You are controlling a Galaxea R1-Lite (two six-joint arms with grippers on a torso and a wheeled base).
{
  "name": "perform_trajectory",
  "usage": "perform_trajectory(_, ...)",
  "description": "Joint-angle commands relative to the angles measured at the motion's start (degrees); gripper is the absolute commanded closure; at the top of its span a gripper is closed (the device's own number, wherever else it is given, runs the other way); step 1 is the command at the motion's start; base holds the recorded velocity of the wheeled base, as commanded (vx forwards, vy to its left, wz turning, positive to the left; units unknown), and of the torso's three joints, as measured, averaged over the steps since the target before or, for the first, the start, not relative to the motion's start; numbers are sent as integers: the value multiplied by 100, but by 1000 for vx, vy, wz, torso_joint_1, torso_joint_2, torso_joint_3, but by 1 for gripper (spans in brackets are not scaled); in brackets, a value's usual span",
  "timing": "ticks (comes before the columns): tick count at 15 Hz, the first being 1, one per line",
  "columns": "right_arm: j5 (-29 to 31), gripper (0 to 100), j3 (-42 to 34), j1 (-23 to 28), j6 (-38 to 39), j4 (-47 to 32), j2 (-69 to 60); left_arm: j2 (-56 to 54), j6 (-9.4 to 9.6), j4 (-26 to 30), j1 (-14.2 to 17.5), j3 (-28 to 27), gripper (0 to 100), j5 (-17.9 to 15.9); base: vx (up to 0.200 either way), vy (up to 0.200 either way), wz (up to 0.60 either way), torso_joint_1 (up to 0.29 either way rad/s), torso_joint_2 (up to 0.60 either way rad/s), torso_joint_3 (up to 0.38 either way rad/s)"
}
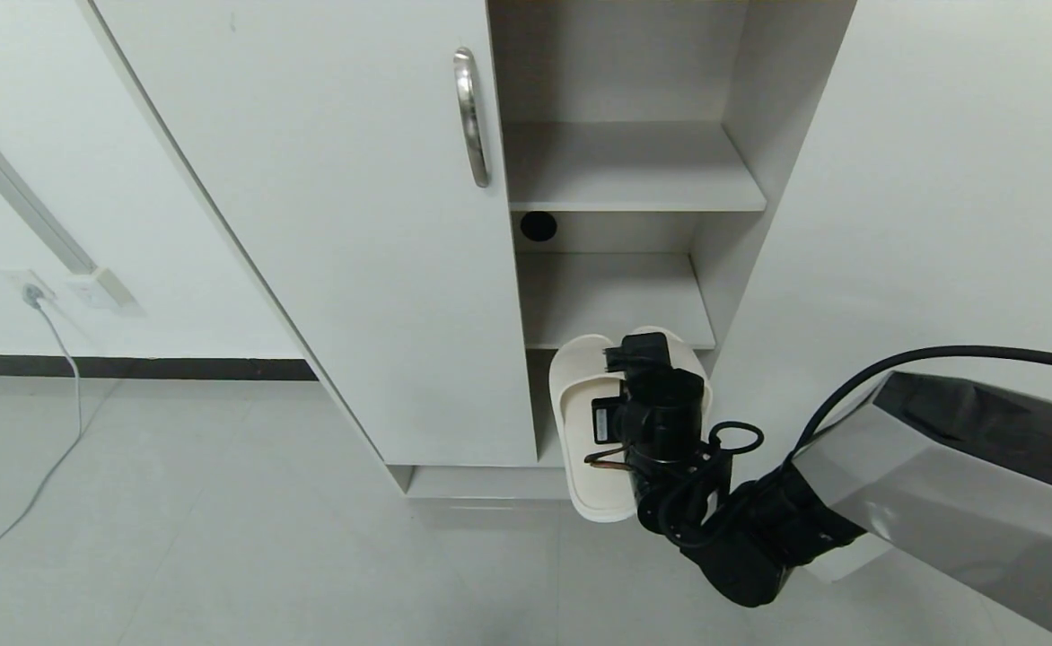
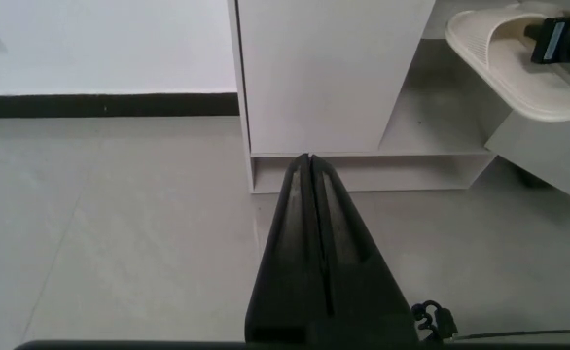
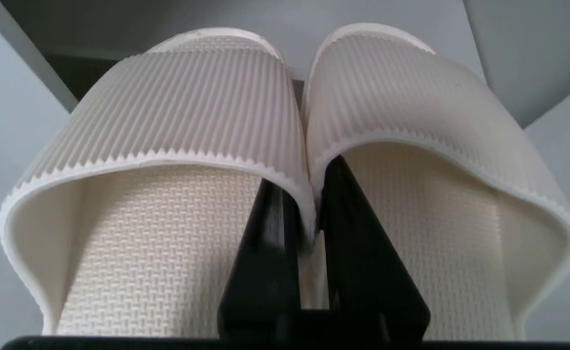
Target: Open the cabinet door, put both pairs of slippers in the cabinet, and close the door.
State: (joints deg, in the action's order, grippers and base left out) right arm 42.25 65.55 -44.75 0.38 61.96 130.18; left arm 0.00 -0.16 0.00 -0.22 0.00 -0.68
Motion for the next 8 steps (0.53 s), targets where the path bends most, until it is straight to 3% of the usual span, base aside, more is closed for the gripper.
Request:
perform_trajectory(1, 2, 100, -16, 2, 6, 17, 33, 9, -2, 0, -4, 0, 100, -2, 0, 0, 0, 0, 0, 0)
perform_trajectory(3, 2, 100, -25, 2, 6, 61, 33, 9, -2, 0, -4, 0, 100, -2, 0, 0, 0, 0, 0, 0)
perform_trajectory(8, 11, 100, -33, 10, -20, 61, 69, 9, 7, 0, 4, 0, 100, -2, 200, 0, 0, -1, 2, 2)
